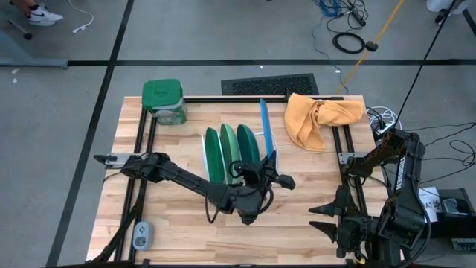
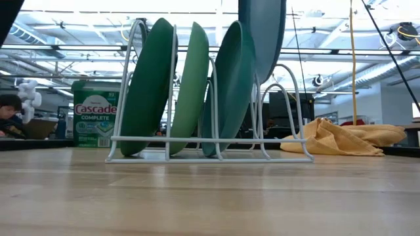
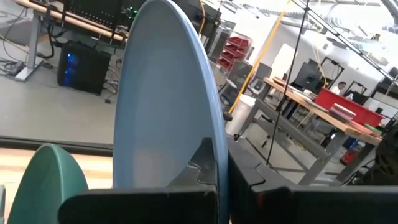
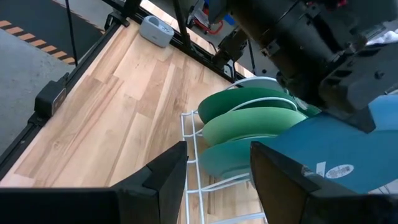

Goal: Sort dishes
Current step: Put the blue plate in the dish rack

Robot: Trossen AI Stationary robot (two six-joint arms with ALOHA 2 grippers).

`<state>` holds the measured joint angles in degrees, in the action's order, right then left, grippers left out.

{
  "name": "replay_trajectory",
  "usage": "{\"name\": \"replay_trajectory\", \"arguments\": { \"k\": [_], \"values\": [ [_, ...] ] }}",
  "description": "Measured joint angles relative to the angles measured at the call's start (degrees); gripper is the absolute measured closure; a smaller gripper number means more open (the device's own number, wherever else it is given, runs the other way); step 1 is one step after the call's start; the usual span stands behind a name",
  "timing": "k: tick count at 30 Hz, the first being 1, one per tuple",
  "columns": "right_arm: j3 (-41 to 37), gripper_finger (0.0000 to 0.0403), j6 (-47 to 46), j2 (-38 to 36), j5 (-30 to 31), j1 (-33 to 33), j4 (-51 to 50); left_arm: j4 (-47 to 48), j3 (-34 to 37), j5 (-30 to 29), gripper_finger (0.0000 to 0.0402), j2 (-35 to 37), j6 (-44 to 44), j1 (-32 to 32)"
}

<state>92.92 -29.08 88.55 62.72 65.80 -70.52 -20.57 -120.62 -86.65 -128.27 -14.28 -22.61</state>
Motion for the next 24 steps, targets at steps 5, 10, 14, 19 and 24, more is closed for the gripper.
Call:
{"name": "replay_trajectory", "arguments": {
  "k": [5, 10, 14, 19, 24],
  "values": [
    [0.0, 0.0234, 0.2, 0.0, 0.0, 0.0, 0.0, 1.0, 0.0, -0.1, 0.0399, -1.5, -2.0, 0.5],
    [0.0, 0.0234, 0.2, 0.0, 0.0, 0.0, 0.0, 0.9, 0.0, -0.1, 0.0399, -3.1, -2.0, 0.8],
    [0.0, 0.0234, 0.2, 0.0, 0.0, 0.0, 0.0, 0.8, 0.0, -1.0, 0.0399, -3.4, -1.7, 1.0],
    [0.0, 0.0234, 0.4, 0.0, 0.0, 0.0, 0.0, 1.7, 0.0, -3.1, 0.0399, -4.3, -2.4, 1.1],
    [0.0, 0.0234, 0.5, 0.0, 0.0, 0.0, 0.1, 1.0, 0.0, -3.4, 0.0399, -5.4, -2.0, 1.2]
  ]
}}
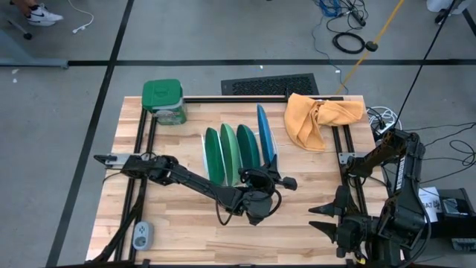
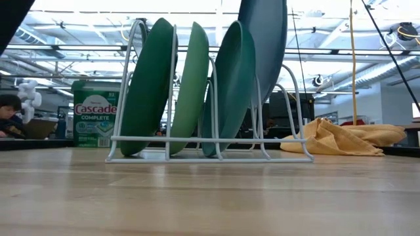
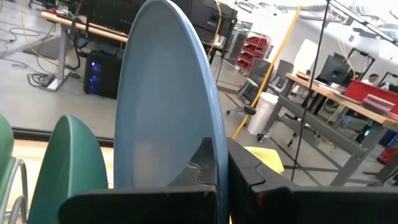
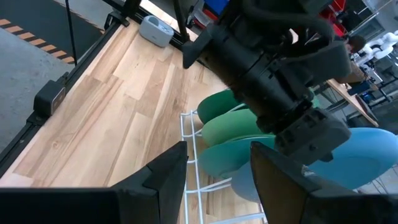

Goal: Sort dishes
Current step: Put the blue plate in the dish rack

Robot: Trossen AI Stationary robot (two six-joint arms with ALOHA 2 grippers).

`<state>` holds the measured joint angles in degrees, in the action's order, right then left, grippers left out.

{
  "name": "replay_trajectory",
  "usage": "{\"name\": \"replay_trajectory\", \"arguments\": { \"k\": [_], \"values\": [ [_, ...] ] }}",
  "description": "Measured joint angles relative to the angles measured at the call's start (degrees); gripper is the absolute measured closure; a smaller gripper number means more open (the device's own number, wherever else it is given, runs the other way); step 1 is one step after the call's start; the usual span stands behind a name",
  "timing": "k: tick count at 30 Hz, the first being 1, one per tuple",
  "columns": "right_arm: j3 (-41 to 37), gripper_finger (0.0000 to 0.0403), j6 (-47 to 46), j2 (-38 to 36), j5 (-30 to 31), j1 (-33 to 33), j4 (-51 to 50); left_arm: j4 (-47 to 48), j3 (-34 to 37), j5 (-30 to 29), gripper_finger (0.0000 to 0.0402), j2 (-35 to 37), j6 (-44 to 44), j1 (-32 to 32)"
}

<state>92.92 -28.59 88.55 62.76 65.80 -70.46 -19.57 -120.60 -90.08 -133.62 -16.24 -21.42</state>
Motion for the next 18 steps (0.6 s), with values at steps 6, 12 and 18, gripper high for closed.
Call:
{"name": "replay_trajectory", "arguments": {
  "k": [6, 12, 18],
  "values": [
    [0.0, 0.0234, -0.1, 0.0, 0.0, 0.0, 0.0, 0.5, 0.0, 0.2, 0.0399, -1.5, -1.4, 0.3],
    [0.0, 0.0234, -0.2, 0.0, 0.0, 0.0, 0.0, 1.1, 0.0, 1.4, 0.0388, -2.0, -3.0, 0.8],
    [0.0, 0.0234, -0.3, 0.0, 0.0, 0.0, 0.0, 1.1, 0.0, 1.7, 0.0383, -2.0, -2.7, 0.9]
  ]
}}
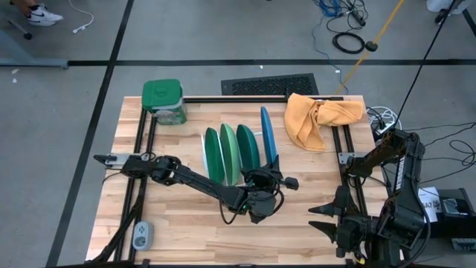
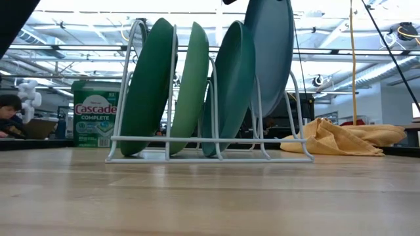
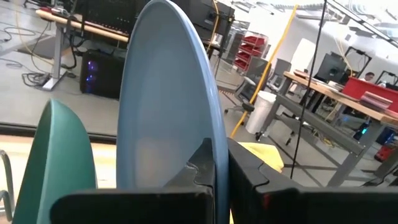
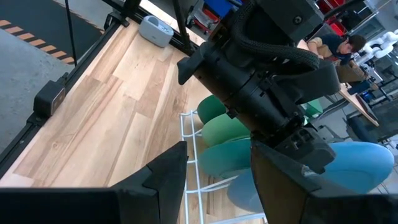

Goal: Sort dishes
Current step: Put the blue plate in the dish rack

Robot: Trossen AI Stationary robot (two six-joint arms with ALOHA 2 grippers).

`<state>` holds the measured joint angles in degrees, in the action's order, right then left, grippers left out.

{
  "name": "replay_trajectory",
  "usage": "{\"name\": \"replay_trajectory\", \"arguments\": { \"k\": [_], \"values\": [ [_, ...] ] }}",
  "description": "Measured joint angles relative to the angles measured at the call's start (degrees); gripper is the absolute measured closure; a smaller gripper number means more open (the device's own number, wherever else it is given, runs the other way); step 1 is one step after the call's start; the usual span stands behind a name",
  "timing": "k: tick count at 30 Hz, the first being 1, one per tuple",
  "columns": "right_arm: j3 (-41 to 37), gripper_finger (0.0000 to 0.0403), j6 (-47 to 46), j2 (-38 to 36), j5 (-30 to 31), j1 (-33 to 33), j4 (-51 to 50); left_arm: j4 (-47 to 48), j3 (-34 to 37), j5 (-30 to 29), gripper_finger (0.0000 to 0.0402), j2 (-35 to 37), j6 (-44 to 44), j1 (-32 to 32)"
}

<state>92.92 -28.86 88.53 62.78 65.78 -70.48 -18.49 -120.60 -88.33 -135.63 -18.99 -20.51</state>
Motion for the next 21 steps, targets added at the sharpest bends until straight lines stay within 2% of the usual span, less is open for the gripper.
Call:
{"name": "replay_trajectory", "arguments": {
  "k": [4, 11, 21],
  "values": [
    [0.0, 0.0234, 0.0, 0.0, 0.0, 0.0, 0.0, 0.7, 0.0, 0.3, 0.0381, 0.0, -0.2, 0.0],
    [0.0, 0.0234, 0.0, 0.0, 0.0, 0.0, 0.0, 1.6, 0.0, 6.6, 0.0371, 0.0, 0.0, 0.6],
    [0.0, 0.0234, -0.4, 0.0, -0.1, 0.0, 0.0, 1.4, 0.0, 8.0, 0.0269, 0.0, -0.3, 0.9]
  ]
}}
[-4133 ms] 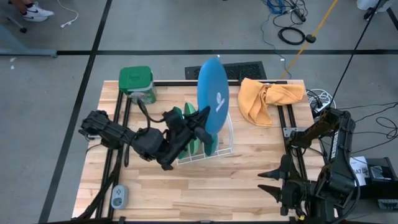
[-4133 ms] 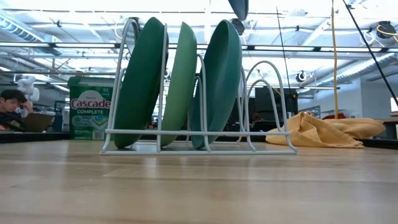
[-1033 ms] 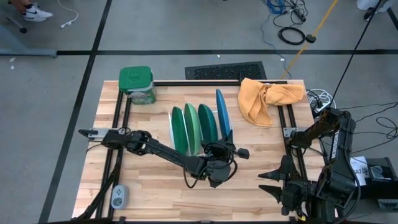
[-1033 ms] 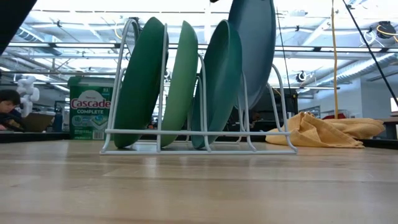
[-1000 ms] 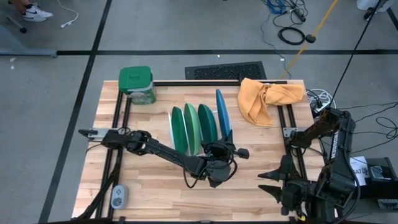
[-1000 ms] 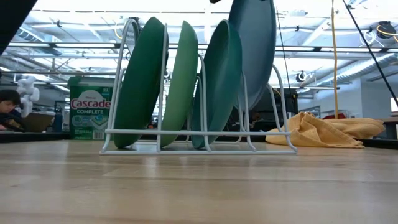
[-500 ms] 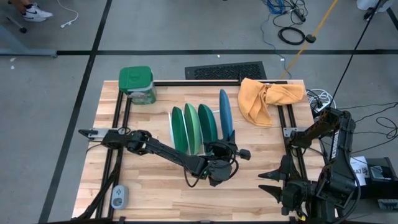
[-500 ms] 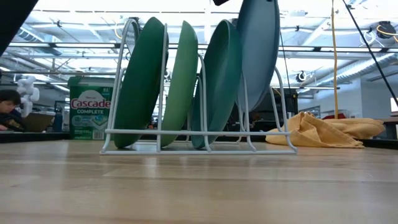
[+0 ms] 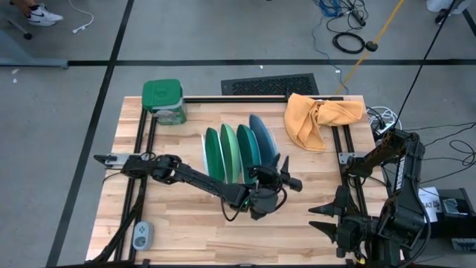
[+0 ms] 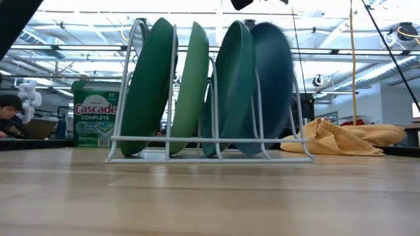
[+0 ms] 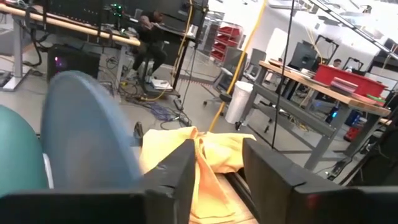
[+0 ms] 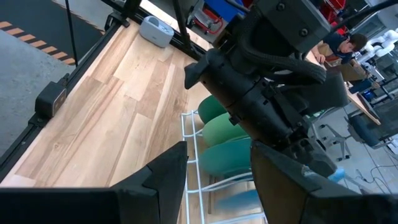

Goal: Sort dishes
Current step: Put the blue plate in the dish rack, then return to Home Position

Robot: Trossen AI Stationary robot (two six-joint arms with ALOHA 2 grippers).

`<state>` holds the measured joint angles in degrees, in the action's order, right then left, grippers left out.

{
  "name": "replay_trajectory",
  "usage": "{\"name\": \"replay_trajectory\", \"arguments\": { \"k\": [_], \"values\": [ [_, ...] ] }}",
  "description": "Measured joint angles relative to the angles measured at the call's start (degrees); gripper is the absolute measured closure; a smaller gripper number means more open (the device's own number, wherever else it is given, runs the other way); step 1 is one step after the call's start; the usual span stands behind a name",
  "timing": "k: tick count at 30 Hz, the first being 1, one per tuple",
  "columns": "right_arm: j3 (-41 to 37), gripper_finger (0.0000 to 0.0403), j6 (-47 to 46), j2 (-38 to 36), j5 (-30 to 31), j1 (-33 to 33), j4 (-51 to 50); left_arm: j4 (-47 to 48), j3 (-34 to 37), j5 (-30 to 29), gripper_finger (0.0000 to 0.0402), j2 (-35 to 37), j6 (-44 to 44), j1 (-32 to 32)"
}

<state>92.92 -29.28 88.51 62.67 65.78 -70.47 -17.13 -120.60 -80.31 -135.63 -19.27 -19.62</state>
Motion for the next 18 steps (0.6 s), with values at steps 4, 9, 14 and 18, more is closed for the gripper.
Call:
{"name": "replay_trajectory", "arguments": {
  "k": [4, 9, 14, 18],
  "values": [
    [0.0, 0.0234, 0.0, 0.0, -0.2, 0.0, 0.0, 0.0, 0.0, 0.0, 0.0242, 0.0, 0.0, 0.0],
    [0.0, 0.0234, 0.0, 0.0, -1.5, 0.0, 0.0, -0.5, 0.0, 0.0, 0.0231, 0.3, 1.8, -0.2],
    [0.0, 0.0234, 0.0, 0.0, -1.6, 0.0, 0.0, -1.7, 0.0, 0.0, 0.0231, 0.6, 5.5, -1.2],
    [0.0, 0.0234, -0.2, 0.0, -1.5, 0.5, 0.0, -8.9, 0.0, -3.6, 0.0230, 1.5, 17.6, -3.1]
  ]
}}
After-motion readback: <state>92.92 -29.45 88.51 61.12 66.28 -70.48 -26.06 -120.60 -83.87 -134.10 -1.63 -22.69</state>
